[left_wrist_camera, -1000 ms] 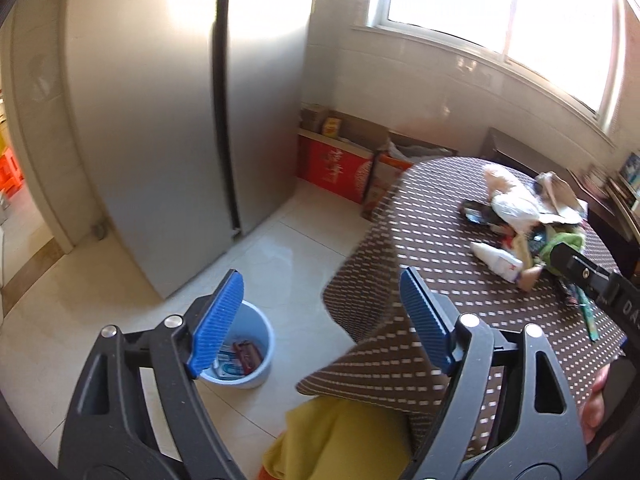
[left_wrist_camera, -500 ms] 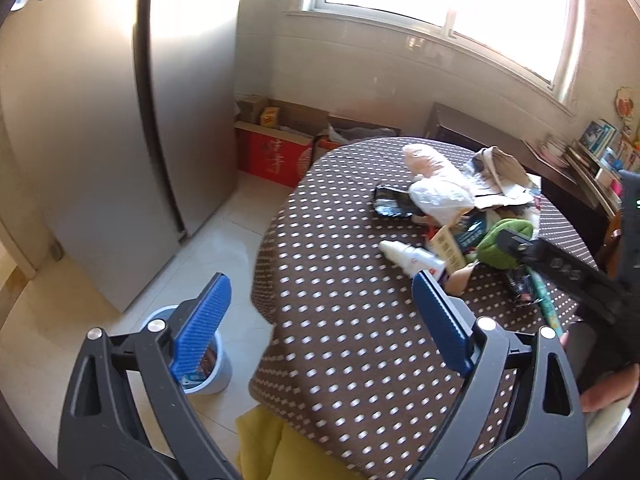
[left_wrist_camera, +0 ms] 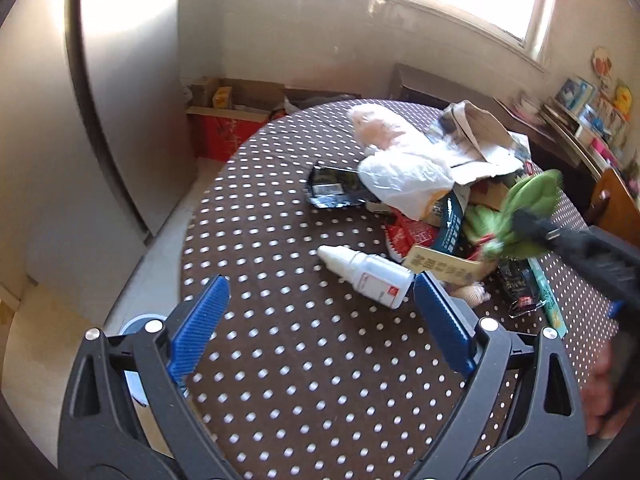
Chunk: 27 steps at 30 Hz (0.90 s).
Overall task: Collect trash
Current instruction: 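Grasp the green plush toy with the right gripper while the left gripper grasps the white bottle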
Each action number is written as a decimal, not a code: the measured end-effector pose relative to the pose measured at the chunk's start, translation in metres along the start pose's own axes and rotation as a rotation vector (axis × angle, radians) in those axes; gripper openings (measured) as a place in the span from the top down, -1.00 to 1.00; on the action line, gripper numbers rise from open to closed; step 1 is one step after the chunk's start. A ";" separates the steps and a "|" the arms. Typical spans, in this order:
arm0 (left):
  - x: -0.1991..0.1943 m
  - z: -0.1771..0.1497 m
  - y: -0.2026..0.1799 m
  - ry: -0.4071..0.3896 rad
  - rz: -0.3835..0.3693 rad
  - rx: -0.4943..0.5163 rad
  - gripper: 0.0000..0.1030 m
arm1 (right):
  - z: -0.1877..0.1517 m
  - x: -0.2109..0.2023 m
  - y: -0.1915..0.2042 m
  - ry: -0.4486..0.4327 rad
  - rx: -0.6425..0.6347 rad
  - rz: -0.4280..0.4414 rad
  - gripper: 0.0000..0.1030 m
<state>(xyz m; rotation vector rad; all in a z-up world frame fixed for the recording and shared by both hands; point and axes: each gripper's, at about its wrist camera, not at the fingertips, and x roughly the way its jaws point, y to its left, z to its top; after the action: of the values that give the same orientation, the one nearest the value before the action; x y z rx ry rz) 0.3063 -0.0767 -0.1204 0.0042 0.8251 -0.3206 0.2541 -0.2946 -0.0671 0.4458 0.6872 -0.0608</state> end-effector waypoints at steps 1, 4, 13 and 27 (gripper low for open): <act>0.003 0.001 -0.002 0.005 -0.009 0.012 -0.78 | 0.002 -0.011 -0.002 -0.023 0.003 0.007 0.82; 0.013 0.005 -0.007 0.013 -0.014 0.039 -0.78 | 0.011 -0.037 -0.007 -0.077 0.011 0.028 0.82; 0.027 0.003 -0.017 0.034 -0.043 0.129 0.06 | 0.020 -0.070 -0.027 -0.134 0.044 0.009 0.82; 0.006 -0.008 -0.008 -0.010 -0.015 0.133 0.28 | 0.013 -0.077 -0.016 -0.132 0.039 0.040 0.82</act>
<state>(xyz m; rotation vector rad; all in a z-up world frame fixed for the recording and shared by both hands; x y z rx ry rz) 0.3026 -0.0847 -0.1293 0.1205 0.7928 -0.3885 0.1991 -0.3214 -0.0165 0.4881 0.5483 -0.0654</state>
